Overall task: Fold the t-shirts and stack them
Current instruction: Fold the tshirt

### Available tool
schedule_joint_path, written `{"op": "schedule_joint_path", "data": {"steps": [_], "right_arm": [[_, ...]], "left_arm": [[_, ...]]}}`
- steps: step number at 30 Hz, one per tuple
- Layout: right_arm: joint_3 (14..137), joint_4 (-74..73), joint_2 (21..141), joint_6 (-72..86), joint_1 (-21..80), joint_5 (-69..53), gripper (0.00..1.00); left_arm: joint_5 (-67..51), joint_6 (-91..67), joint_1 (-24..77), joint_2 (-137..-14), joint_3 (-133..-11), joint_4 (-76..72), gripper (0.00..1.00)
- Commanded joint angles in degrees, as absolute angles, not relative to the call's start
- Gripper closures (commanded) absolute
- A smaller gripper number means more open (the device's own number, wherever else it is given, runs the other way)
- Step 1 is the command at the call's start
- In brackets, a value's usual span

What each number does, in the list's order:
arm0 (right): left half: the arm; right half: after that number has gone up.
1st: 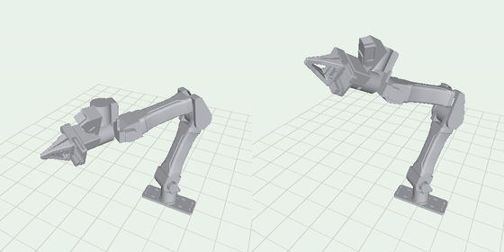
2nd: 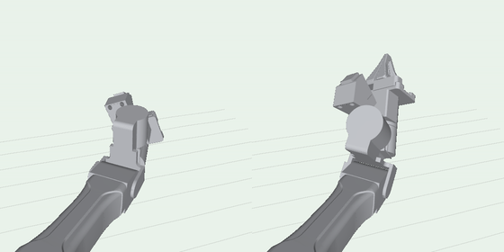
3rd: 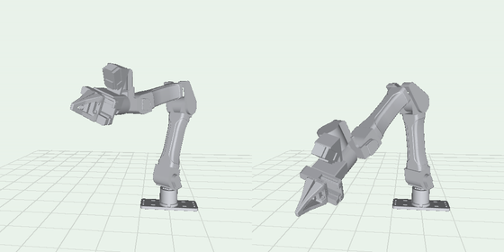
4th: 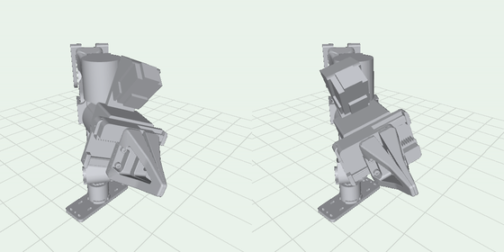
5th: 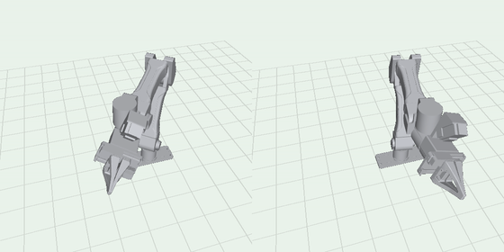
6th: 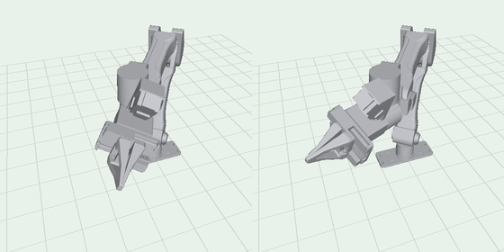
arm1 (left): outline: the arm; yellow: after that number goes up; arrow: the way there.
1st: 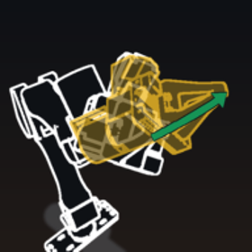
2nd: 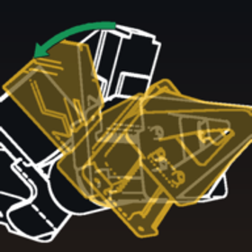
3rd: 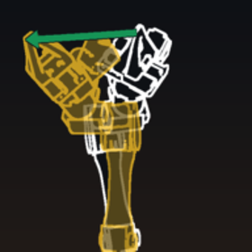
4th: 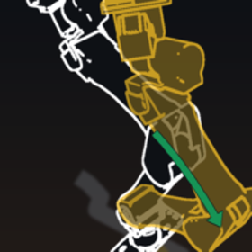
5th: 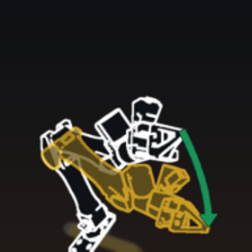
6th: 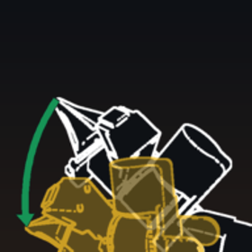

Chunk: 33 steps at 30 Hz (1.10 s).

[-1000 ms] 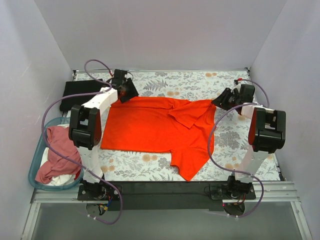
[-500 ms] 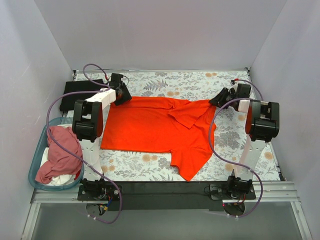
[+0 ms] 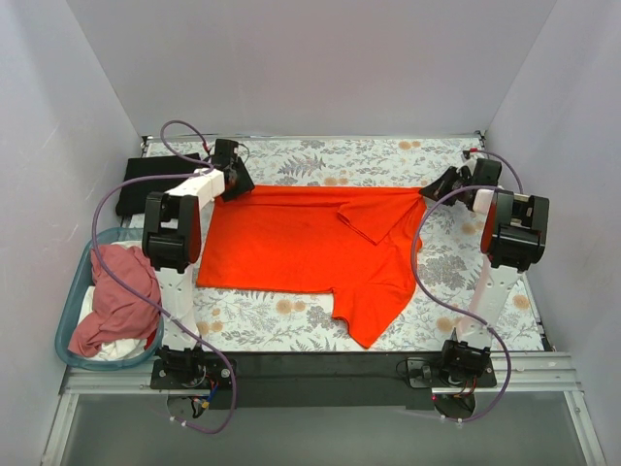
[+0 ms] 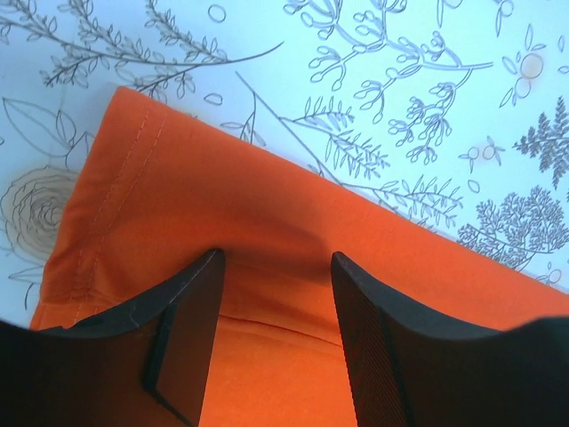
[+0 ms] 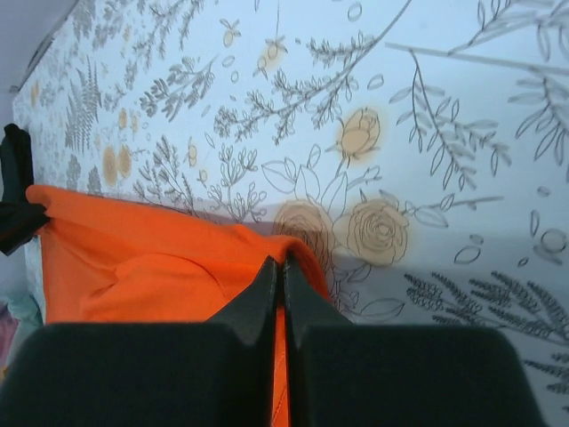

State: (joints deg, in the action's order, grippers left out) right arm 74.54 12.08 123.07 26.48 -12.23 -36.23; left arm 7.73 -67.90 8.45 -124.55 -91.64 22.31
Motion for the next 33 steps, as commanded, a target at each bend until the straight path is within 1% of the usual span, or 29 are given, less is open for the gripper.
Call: {"op": "schedule_joint_path", "data": {"steps": [1,3,6,8,9,11,14,19,21,25,26,27,30,31,33], "right_arm": [[79.6,12.7,125.4,22.9,-13.7,-37.6,0.99],[82.5,11.3,127.5,22.0,-13.7,-38.3,0.99],[84.8,9.4,129.5,21.2,-13.7,-38.8,0.95],[85.3,8.1,129.7,20.7,-13.7,-38.3,0.89],[85.3,7.6,129.4,20.6,-13.7,-38.1,0.83],[85.1,6.5,128.2,20.0,-13.6,-37.2,0.77],[83.3,4.8,122.5,18.6,-13.2,-34.9,0.71],[77.6,2.1,111.5,15.9,-10.0,-27.4,0.69],[73.9,1.4,106.3,14.7,-7.2,-23.3,0.69],[68.4,-2.1,100.3,13.6,-1.4,-18.5,0.71],[66.3,-3.3,98.7,14.9,1.2,-17.2,0.71],[65.1,-3.9,98.0,14.9,2.5,-16.6,0.71],[60.1,-3.8,95.6,20.1,6.2,-16.0,0.71],[58.6,-3.5,95.0,22.1,7.0,-15.6,0.71],[56.3,-1.9,94.1,26.8,9.5,-15.3,0.69]], "left_arm": [[10.5,-66.9,7.0,-128.8,-92.7,25.8,0.5],[10.2,-66.9,7.0,-129.6,-94.1,25.8,0.5],[10.3,-66.8,7.0,-130.5,-95.7,25.8,0.49],[10.9,-66.2,7.0,-131.0,-96.7,25.8,0.47],[10.9,-66.0,7.0,-131.1,-97.2,25.7,0.46],[10.5,-66.1,7.0,-130.4,-97.6,25.7,0.43],[9.1,-66.4,7.2,-128.1,-97.5,25.6,0.39],[8.4,-66.3,8.0,-121.7,-96.3,25.3,0.36],[8.3,-66.4,8.5,-118.1,-95.5,25.2,0.36],[8.3,-66.6,9.4,-110.9,-92.4,25.4,0.36],[8.3,-67.1,9.8,-107.6,-90.2,25.3,0.36],[8.3,-67.1,10.1,-107.6,-89.0,25.3,0.36],[8.6,-67.8,11.8,-100.3,-84.2,25.2,0.36],[8.9,-67.9,12.3,-96.5,-80.6,25.3,0.36],[9.8,-68.2,13.9,-92.8,-76.7,24.9,0.36]]}}
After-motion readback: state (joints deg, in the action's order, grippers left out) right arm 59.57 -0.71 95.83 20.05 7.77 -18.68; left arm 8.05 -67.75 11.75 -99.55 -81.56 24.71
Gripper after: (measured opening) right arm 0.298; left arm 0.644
